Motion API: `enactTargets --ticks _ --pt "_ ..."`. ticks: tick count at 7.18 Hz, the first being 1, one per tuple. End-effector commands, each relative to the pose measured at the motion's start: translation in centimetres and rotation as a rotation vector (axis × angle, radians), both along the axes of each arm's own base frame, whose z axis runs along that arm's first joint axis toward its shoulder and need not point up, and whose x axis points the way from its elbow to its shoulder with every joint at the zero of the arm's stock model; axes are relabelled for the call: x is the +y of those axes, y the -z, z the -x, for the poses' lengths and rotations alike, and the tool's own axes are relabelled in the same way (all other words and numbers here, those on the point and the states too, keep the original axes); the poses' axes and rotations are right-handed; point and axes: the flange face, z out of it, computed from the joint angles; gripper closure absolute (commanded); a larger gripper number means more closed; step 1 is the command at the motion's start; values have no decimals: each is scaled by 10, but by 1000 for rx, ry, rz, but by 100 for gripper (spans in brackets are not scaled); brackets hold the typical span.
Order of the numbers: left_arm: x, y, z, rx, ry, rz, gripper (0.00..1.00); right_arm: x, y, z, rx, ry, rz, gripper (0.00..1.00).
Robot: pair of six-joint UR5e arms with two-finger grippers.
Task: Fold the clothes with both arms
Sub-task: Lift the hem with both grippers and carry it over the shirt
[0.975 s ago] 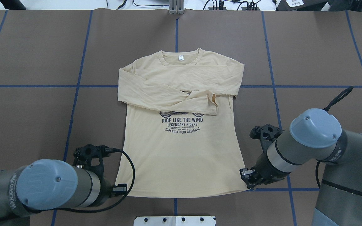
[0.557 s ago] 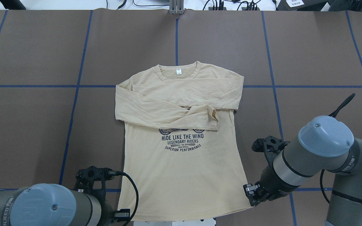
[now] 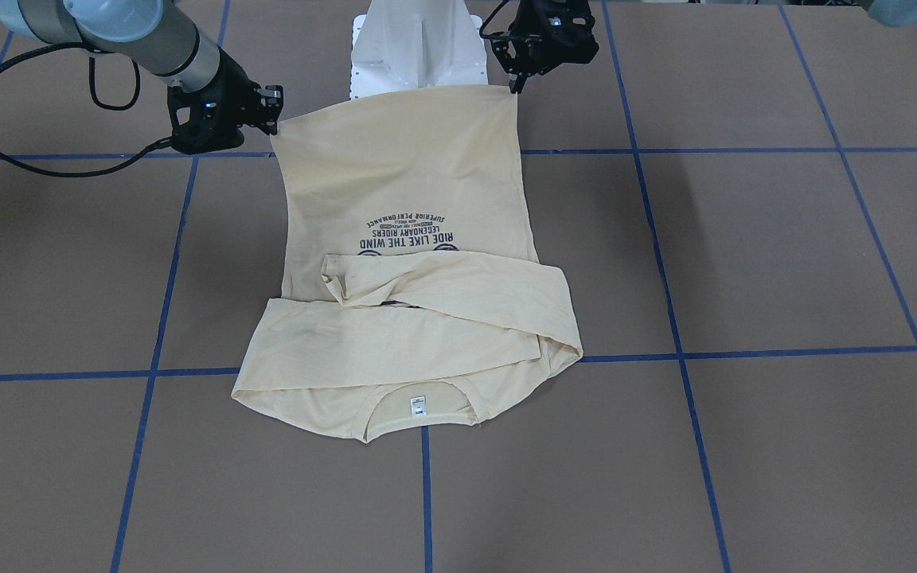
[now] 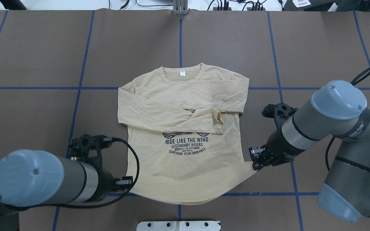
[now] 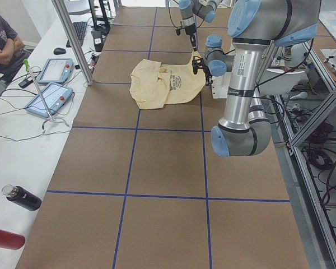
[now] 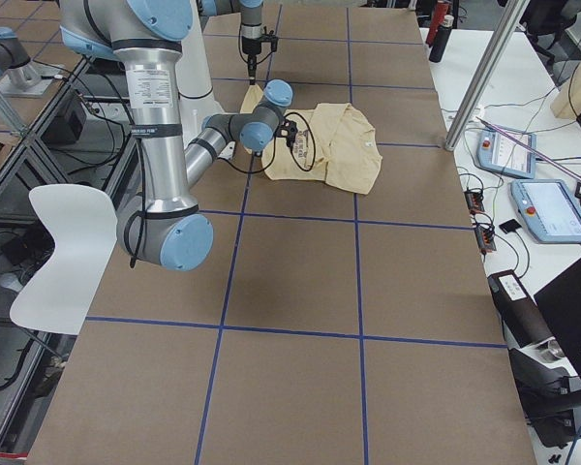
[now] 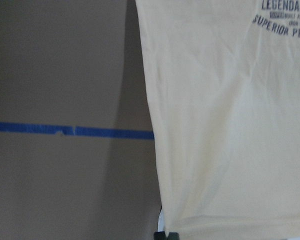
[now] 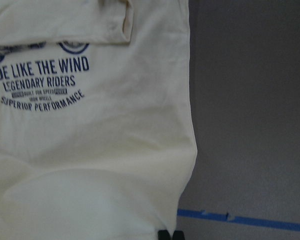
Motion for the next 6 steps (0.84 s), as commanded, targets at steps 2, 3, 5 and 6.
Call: enactTargets --ticks 2,3,5,6 --pt "-117 -2 48 -27 75 -84 100 -78 27 -34 -29 -154 -20 100" --pt "-158 -11 55 -64 118 -90 100 -105 31 -43 -27 -198 -18 100" --pt "-189 -7 37 -67 134 -108 100 -157 34 -52 -11 -270 -4 100" --pt "-209 -1 32 -72 153 -104 100 -170 24 -47 8 -263 -8 100"
